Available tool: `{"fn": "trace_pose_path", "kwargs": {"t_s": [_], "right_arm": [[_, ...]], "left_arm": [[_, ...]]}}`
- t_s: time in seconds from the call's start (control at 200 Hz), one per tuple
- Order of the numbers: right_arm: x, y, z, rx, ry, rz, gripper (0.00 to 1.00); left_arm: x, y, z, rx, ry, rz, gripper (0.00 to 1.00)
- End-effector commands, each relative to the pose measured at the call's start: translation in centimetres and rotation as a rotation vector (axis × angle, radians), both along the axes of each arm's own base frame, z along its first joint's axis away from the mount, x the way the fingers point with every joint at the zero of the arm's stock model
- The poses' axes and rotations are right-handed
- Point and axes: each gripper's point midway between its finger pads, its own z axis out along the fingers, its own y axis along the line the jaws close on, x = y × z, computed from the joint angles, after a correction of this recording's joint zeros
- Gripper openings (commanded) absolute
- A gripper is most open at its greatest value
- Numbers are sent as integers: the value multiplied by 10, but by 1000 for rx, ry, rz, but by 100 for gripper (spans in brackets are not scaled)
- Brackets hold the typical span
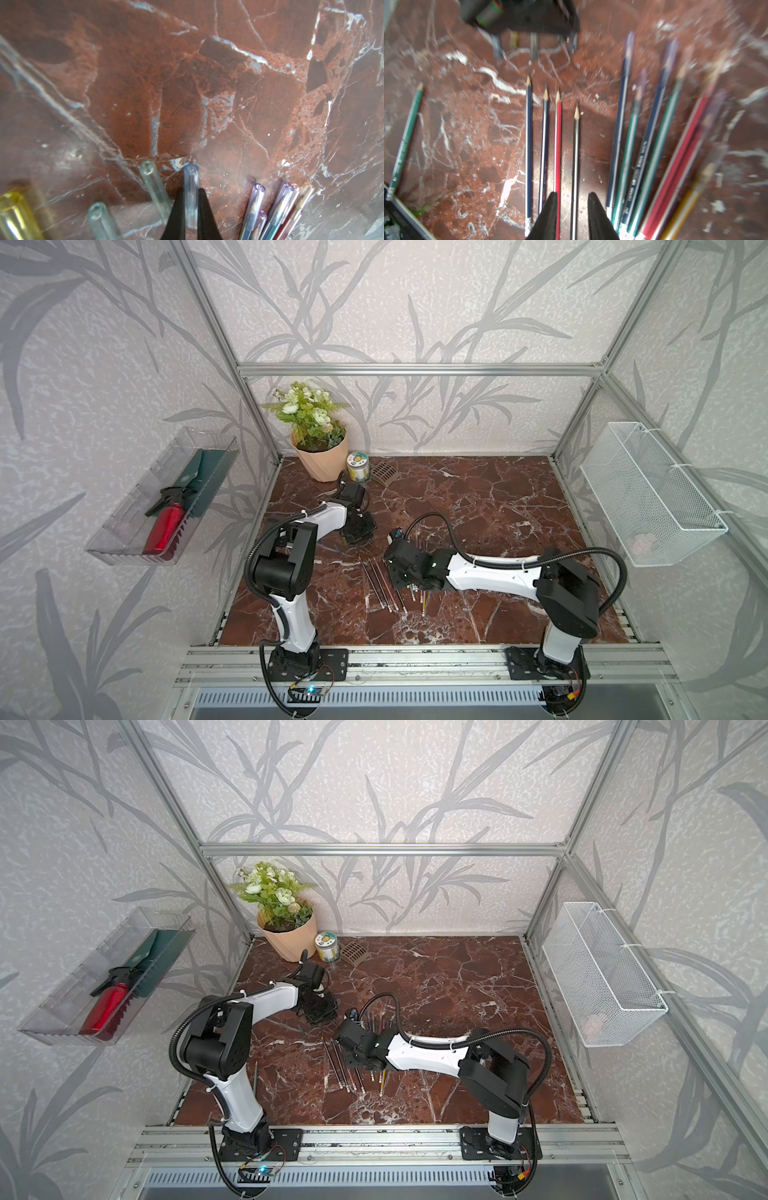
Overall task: Remove the protective cover of the pencils
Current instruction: Place the pencil at the center of the board, then pick up the pencil from the center of the board.
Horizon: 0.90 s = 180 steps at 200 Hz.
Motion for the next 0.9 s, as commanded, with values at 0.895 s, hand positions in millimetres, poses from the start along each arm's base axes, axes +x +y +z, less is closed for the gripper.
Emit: {"fn": "trace_pose_path", "kwargs": {"t_s": [0.895], "right_arm": [[42,-9,-57,-246,40,7,24]], "left_arm": [[-10,8,19,16,-48,4,21]]}}
